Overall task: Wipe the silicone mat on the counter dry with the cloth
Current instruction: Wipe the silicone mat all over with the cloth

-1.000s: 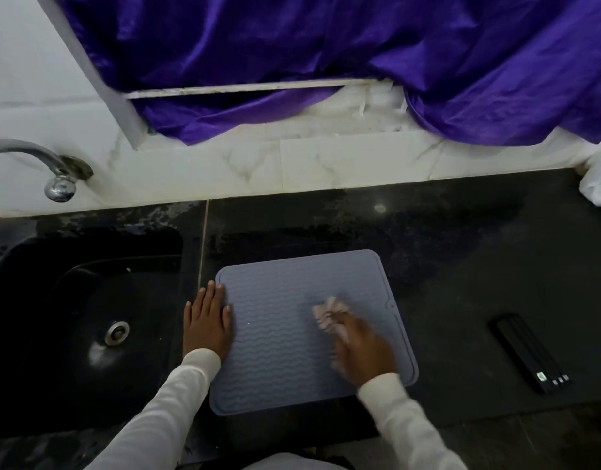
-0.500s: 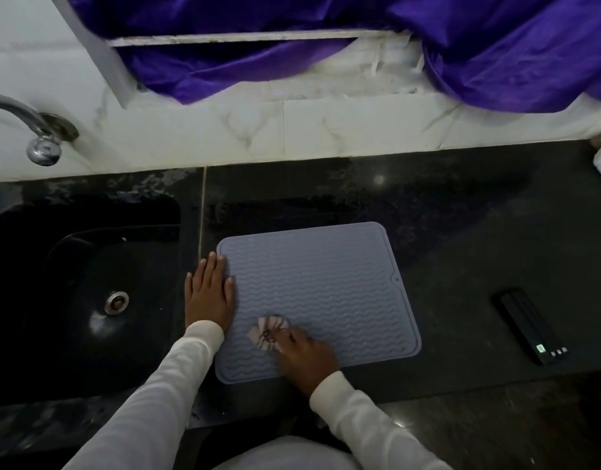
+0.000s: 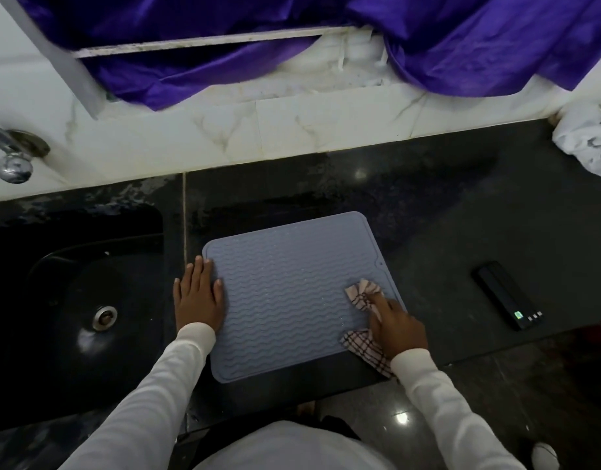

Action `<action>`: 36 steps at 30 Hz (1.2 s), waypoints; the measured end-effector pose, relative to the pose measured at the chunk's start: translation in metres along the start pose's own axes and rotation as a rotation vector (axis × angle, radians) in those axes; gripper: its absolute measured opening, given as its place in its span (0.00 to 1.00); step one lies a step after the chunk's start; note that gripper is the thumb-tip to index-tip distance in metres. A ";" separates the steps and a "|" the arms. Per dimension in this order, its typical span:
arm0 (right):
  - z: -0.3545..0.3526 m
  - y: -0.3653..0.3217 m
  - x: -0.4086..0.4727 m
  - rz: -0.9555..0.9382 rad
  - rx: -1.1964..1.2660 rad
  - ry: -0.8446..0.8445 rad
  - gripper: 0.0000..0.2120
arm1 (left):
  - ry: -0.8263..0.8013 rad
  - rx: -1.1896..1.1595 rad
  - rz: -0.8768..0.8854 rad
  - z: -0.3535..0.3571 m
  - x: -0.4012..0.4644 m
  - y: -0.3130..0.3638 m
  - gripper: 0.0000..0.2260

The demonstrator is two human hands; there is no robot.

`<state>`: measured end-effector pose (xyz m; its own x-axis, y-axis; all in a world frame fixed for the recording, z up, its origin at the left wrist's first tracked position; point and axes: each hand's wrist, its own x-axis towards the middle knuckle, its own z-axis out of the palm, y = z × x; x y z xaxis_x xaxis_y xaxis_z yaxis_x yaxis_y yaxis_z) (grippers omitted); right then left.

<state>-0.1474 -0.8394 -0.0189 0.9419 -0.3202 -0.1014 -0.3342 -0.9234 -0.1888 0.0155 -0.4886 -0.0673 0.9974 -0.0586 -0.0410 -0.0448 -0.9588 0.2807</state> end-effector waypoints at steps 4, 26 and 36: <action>-0.006 0.012 0.002 0.140 -0.015 -0.003 0.22 | -0.020 -0.013 0.007 0.000 0.000 -0.001 0.28; 0.050 -0.237 -0.051 -0.505 -0.022 -0.146 0.24 | -0.074 -0.027 0.131 -0.008 0.006 -0.020 0.27; 0.042 -0.161 -0.047 -0.178 -0.071 -0.100 0.21 | -0.091 -0.043 0.140 -0.006 0.004 -0.022 0.26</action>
<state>-0.1390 -0.6668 -0.0250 0.9768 -0.1311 -0.1692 -0.1561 -0.9772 -0.1437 0.0209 -0.4657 -0.0678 0.9724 -0.2174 -0.0845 -0.1785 -0.9267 0.3306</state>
